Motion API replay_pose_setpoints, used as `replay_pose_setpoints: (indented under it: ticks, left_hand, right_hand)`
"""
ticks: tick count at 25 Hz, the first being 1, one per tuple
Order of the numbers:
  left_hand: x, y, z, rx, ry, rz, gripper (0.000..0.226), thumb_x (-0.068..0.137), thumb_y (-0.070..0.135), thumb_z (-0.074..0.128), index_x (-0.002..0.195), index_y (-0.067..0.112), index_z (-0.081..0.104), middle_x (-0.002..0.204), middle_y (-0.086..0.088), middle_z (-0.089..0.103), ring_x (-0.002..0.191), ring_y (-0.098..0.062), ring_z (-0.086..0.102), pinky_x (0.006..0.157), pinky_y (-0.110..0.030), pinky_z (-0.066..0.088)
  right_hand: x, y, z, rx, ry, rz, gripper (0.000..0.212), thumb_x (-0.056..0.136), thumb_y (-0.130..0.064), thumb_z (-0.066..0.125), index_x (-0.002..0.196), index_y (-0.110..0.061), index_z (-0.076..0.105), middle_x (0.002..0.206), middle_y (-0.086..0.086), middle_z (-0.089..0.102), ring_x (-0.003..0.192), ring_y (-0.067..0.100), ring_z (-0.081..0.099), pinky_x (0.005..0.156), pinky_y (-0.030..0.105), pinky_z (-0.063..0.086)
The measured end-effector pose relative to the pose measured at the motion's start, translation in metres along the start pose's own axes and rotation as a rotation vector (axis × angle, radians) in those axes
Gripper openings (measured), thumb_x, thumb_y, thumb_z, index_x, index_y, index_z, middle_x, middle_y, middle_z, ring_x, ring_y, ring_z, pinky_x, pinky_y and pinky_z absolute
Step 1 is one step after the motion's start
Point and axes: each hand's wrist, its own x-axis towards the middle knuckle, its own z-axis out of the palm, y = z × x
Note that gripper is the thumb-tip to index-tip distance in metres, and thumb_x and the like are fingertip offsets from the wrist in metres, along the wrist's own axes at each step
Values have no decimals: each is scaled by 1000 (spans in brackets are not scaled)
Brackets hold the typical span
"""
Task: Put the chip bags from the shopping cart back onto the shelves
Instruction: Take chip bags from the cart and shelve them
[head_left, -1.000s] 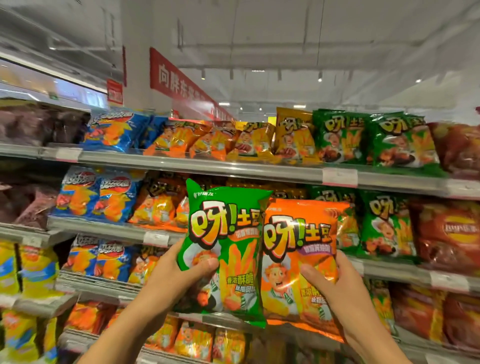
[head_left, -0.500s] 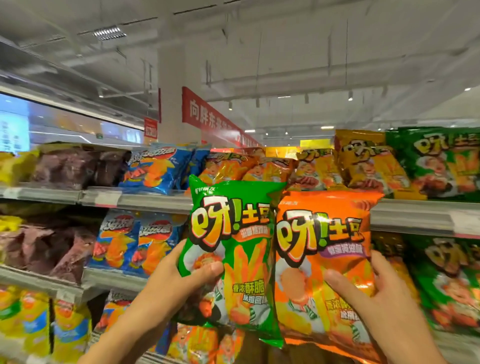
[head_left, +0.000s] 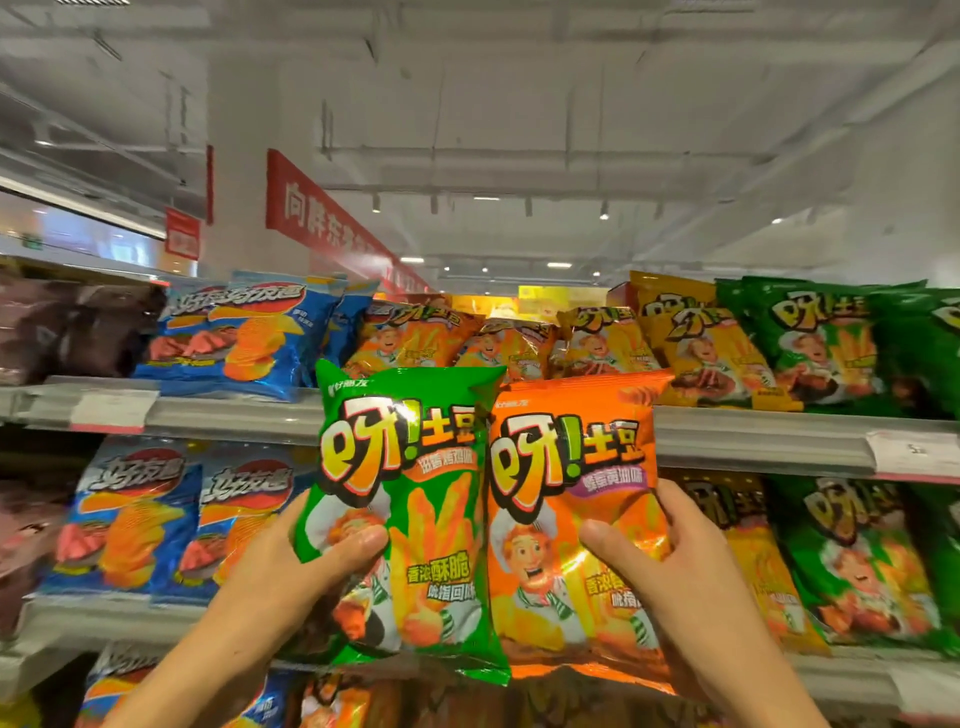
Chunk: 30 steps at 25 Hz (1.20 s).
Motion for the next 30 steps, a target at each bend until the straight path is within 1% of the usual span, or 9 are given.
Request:
replay_pose_setpoints:
  ticks: [7,12,16,18,20,22,26,28,30]
  left_hand:
    - [21,-18,-36,-44,-112,-25,65,53,67,82,114,47,68,113,11,76,103,-10,73,97,-43,51]
    - [29,-19,-53,-47,-158,40,65,62,68,82,120,41,67,116,19,73,100,3,69,87,-30,49]
    - [38,-13,-80,-144,-21,70,72,51,73,84,115,43,71,112,10,76,100,-11,74,87,-39,54]
    - [43,-7,-98,-214,46,79,74,52,67,87,118,37,71,114,4,77,103,-21,74,88,-47,57]
    - [44,4,-114,-244,96,118,72,54,62,89,116,31,72,112,-3,77,98,-26,76,80,-43,61]
    - [45,14,-129,-206,201,156,67,53,61,88,110,28,74,106,-4,79,95,-28,76,79,-45,61]
    - [41,24,-156,-174,296,168,63,55,58,86,109,28,74,105,-4,79,99,-30,75,95,-58,54]
    - [37,25,-165,-152,299,171,65,56,57,87,113,30,72,108,-1,78,101,-27,74,96,-56,54]
    - [33,25,-169,-141,283,178,62,60,53,89,116,34,71,109,2,78,98,-23,76,93,-52,55]
  right_hand:
    - [-12,-15,35,-88,73,46,40,76,-57,76,109,-38,64,96,-19,76,86,-1,72,75,30,55]
    - [-15,-29,42,-95,104,29,38,72,-63,75,103,-42,65,95,-16,77,84,0,72,74,33,54]
    - [5,-53,34,-77,161,-43,34,75,-61,76,101,-41,69,94,-11,79,84,11,76,80,44,58]
    - [31,-76,35,-3,179,-125,42,76,-61,79,103,-31,70,96,-7,80,87,15,77,74,38,59]
    - [69,-98,42,111,181,-176,45,77,-54,81,109,-24,71,101,-3,80,92,17,77,75,35,59]
    - [115,-115,55,223,149,-180,39,85,-42,78,116,-19,70,107,2,79,97,21,77,84,42,60]
    - [188,-129,100,378,80,-124,23,96,-22,69,117,-13,67,111,9,76,90,21,77,80,39,63]
    - [209,-124,122,398,62,-66,17,96,-17,68,112,-13,67,113,13,75,94,25,75,88,45,61]
    - [223,-115,141,391,45,4,24,95,-16,69,118,-7,65,117,17,73,96,29,73,88,46,60]
